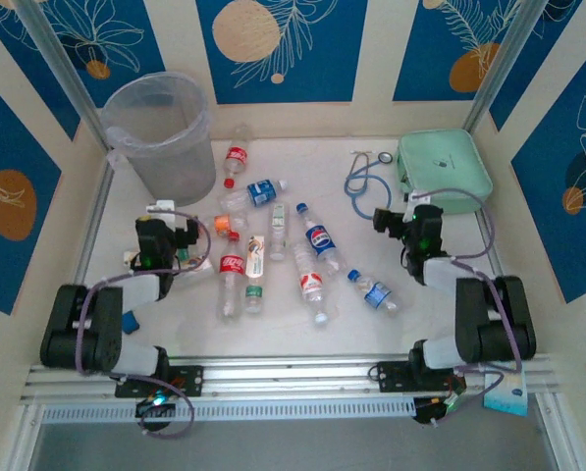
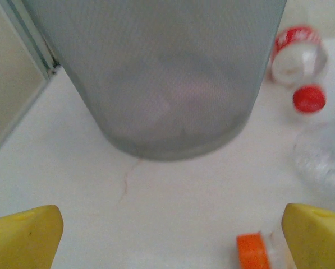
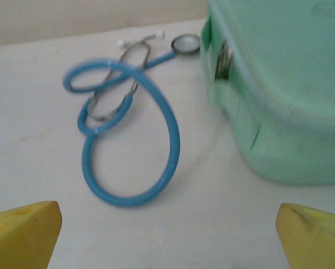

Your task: Put the plastic bottles in the bin

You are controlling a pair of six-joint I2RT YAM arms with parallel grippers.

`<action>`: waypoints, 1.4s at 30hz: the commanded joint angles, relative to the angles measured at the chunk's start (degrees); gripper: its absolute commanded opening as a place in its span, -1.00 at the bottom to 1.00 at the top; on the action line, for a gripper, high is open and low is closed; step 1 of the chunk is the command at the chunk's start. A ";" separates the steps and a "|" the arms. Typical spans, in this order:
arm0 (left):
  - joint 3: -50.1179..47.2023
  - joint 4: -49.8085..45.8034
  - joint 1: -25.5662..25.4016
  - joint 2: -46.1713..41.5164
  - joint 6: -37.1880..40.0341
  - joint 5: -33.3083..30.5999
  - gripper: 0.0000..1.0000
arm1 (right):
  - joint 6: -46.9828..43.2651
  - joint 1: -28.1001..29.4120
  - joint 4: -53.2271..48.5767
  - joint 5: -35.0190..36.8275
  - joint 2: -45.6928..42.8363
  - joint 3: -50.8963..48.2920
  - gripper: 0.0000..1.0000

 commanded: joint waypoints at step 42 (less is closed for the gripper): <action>26.80 -55.04 -15.84 -15.56 -39.57 22.54 0.99 | 10.26 17.19 -93.07 -1.61 23.75 34.51 0.98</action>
